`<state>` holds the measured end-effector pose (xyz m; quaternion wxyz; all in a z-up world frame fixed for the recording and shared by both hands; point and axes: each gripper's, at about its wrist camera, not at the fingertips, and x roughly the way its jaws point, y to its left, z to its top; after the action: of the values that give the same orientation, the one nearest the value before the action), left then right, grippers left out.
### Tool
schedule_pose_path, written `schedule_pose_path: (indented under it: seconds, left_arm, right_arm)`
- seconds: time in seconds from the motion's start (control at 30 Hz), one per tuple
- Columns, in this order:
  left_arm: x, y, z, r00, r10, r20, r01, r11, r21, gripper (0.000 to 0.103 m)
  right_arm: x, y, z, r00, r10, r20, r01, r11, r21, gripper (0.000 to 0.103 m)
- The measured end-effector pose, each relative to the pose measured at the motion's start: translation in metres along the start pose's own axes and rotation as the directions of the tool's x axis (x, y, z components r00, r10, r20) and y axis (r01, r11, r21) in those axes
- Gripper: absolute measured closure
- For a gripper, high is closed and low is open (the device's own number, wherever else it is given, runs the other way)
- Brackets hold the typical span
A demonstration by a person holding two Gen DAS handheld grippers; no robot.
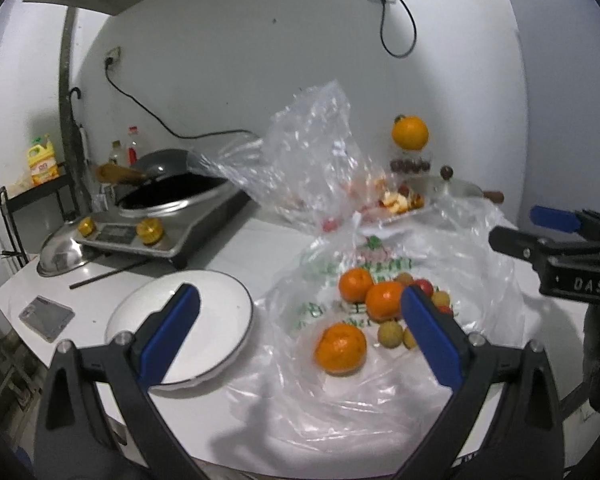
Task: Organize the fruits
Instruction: 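Lower the left gripper onto a mandarin while the right gripper approaches the fruit pile, then grasp a red cherry tomato with the right gripper while the left gripper lifts the mandarin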
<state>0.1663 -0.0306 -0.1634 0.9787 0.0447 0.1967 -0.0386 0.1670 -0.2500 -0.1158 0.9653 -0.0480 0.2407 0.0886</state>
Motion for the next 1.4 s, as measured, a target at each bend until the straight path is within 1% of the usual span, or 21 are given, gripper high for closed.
schedule_pose_path:
  seconds: [0.03, 0.07, 0.13, 0.17, 0.2, 0.23, 0.27, 0.33, 0.43, 0.47, 0.5, 0.53, 0.6, 0.77, 0.83, 0.97, 1.1, 1.17, 1.3, 1.37, 1.4]
  left_arm:
    - [0.003, -0.002, -0.002, 1.0, -0.004, -0.007, 0.004, 1.0, 0.007, 0.003]
    - [0.006, -0.004, -0.004, 1.0, -0.01, -0.016, 0.01, 1.0, 0.016, 0.008]
    - [0.013, -0.009, -0.008, 0.999, -0.025, -0.039, 0.027, 0.999, 0.03, 0.014]
    - [0.017, -0.011, -0.009, 0.998, -0.032, -0.049, 0.034, 0.999, 0.035, 0.014]
    - [0.021, -0.014, -0.011, 0.998, -0.039, -0.057, 0.042, 0.998, 0.041, 0.015]
    - [0.023, -0.016, -0.013, 0.997, -0.048, -0.065, 0.051, 0.998, 0.047, 0.02]
    - [0.026, -0.019, -0.014, 0.996, -0.059, -0.073, 0.063, 0.997, 0.052, 0.025]
    - [0.03, -0.023, -0.016, 0.993, -0.079, -0.085, 0.084, 0.995, 0.061, 0.03]
    - [0.037, -0.031, -0.02, 0.988, -0.12, -0.101, 0.128, 0.988, 0.081, 0.041]
    - [0.04, -0.034, -0.022, 0.986, -0.125, -0.111, 0.135, 0.987, 0.09, 0.042]
    - [0.042, -0.036, -0.023, 0.985, -0.125, -0.121, 0.137, 0.986, 0.097, 0.043]
    - [0.046, -0.038, -0.024, 0.983, -0.127, -0.131, 0.14, 0.985, 0.102, 0.046]
    - [0.052, -0.04, -0.027, 0.979, -0.134, -0.15, 0.151, 0.983, 0.103, 0.05]
    - [0.067, -0.036, -0.033, 0.976, -0.115, -0.187, 0.132, 0.988, 0.084, 0.051]
    - [0.07, -0.034, -0.035, 0.975, -0.111, -0.194, 0.129, 0.988, 0.08, 0.051]
    - [0.076, -0.029, -0.037, 0.973, -0.105, -0.206, 0.122, 0.99, 0.075, 0.051]
    - [0.085, -0.023, -0.039, 0.961, -0.127, -0.245, 0.141, 0.989, 0.041, 0.051]
    - [0.088, -0.025, -0.042, 0.956, -0.135, -0.259, 0.15, 0.988, 0.041, 0.051]
    - [0.088, -0.025, -0.044, 0.956, -0.143, -0.258, 0.156, 0.987, 0.029, 0.051]
    - [0.088, -0.026, -0.044, 0.955, -0.146, -0.256, 0.158, 0.987, 0.026, 0.051]
    - [0.088, -0.026, -0.044, 0.956, -0.145, -0.256, 0.157, 0.987, 0.026, 0.052]
  right_arm:
    - [0.003, -0.001, -0.001, 1.0, 0.0, -0.007, 0.0, 1.0, 0.0, 0.016]
    - [0.006, -0.002, -0.003, 1.0, 0.001, -0.014, -0.001, 1.0, 0.001, 0.016]
    - [0.013, -0.003, -0.007, 1.0, 0.008, -0.03, -0.008, 1.0, 0.005, 0.017]
    - [0.016, -0.003, -0.009, 0.999, 0.012, -0.034, -0.012, 1.0, 0.004, 0.017]
    - [0.018, -0.003, -0.011, 0.999, 0.016, -0.039, -0.016, 1.0, 0.002, 0.022]
    - [0.02, -0.003, -0.012, 0.999, 0.021, -0.045, -0.021, 1.0, 0.001, 0.027]
    - [0.023, -0.004, -0.014, 0.998, 0.025, -0.053, -0.025, 1.0, -0.001, 0.028]
    - [0.027, -0.004, -0.016, 0.998, 0.031, -0.064, -0.031, 0.999, -0.007, 0.03]
    - [0.032, -0.005, -0.02, 0.996, 0.04, -0.079, -0.041, 0.999, -0.013, 0.034]
    - [0.033, -0.005, -0.021, 0.996, 0.042, -0.082, -0.043, 0.999, -0.013, 0.035]
    - [0.035, -0.006, -0.023, 0.995, 0.045, -0.087, -0.046, 0.999, -0.012, 0.039]
    - [0.037, -0.006, -0.024, 0.994, 0.049, -0.093, -0.05, 0.999, -0.011, 0.045]
    - [0.041, -0.007, -0.026, 0.992, 0.059, -0.109, -0.06, 0.998, -0.01, 0.048]
    - [0.048, -0.004, -0.03, 0.986, 0.098, -0.137, -0.1, 0.995, -0.007, 0.05]
    - [0.052, 0.0, -0.032, 0.982, 0.111, -0.151, -0.114, 0.993, -0.012, 0.054]
    - [0.06, 0.005, -0.036, 0.974, 0.129, -0.186, -0.134, 0.991, -0.018, 0.055]
    - [0.066, 0.01, -0.038, 0.965, 0.144, -0.221, -0.153, 0.988, -0.024, 0.056]
    - [0.071, 0.011, -0.039, 0.955, 0.156, -0.252, -0.166, 0.986, -0.02, 0.056]
    - [0.077, 0.014, -0.04, 0.947, 0.156, -0.281, -0.171, 0.985, -0.03, 0.056]
    - [0.079, 0.016, -0.042, 0.943, 0.156, -0.294, -0.174, 0.984, -0.037, 0.061]
    - [0.081, 0.017, -0.042, 0.94, 0.158, -0.303, -0.178, 0.983, -0.04, 0.067]
